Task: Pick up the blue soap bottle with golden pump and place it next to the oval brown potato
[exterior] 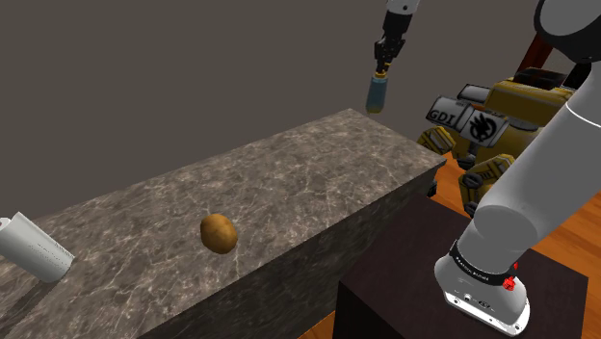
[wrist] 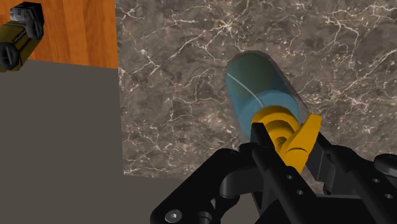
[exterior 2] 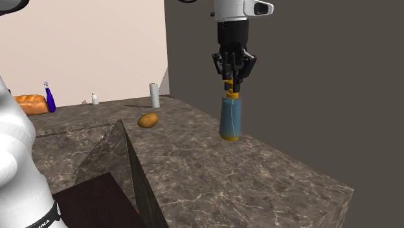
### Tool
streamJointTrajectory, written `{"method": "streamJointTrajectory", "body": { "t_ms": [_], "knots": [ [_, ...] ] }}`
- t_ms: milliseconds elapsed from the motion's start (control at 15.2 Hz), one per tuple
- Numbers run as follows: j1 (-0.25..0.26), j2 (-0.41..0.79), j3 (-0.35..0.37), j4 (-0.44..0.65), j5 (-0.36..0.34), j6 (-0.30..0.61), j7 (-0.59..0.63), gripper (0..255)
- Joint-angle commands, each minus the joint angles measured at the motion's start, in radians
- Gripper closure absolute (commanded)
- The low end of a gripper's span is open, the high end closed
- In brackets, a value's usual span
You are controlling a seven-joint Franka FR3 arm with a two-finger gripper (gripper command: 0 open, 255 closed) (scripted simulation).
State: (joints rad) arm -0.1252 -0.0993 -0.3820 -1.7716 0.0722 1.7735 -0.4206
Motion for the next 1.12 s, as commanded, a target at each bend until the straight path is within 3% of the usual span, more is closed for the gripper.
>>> {"method": "streamJointTrajectory", "body": {
  "t_ms": [0, 528, 1056],
  "knots": [
    [0.000, 0.006, -0.001, 0.035, 0.002, -0.030, 0.001, 255],
    [-0.001, 0.030, -0.005, 0.160, 0.010, -0.132, 0.003, 255],
    [0.076, -0.133, 0.126, -0.019, -0.044, -0.094, 0.215, 255]
  ]
}}
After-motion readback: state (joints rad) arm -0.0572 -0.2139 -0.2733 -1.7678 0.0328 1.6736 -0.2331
